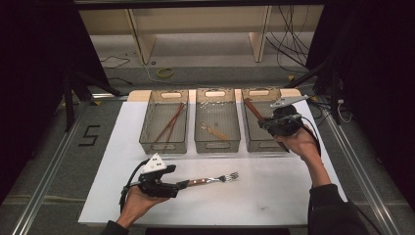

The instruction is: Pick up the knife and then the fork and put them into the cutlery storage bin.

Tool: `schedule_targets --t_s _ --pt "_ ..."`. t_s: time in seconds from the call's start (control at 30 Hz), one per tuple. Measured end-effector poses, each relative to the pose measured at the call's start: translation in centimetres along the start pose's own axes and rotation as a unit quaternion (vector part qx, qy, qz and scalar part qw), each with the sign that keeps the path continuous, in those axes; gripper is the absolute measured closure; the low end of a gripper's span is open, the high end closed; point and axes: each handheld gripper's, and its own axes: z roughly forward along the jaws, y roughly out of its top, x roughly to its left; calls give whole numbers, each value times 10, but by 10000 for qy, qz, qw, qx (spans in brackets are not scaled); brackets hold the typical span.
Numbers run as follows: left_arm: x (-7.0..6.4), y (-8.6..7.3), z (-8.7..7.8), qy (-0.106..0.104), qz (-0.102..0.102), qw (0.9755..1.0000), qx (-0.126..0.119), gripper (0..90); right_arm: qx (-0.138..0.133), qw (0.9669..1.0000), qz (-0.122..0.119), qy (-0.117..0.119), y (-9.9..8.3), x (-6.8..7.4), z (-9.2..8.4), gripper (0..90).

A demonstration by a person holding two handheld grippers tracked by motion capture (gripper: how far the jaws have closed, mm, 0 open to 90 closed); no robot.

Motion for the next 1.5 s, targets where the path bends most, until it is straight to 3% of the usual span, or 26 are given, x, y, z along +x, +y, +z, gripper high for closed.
schedule_targets --t_s 0.63,0.9,1.5 --pt "3 -4 -6 52 -22 9999 -105 226 170 9984 394 -358 33 -27 30 779" --pt "3 -5 -6 43 -34 9999 -103 225 245 9965 648 -475 36 -37 44 779" --pt "4 -6 -5 36 -20 10000 -16 219 375 9925 925 -712 32 -46 66 778"
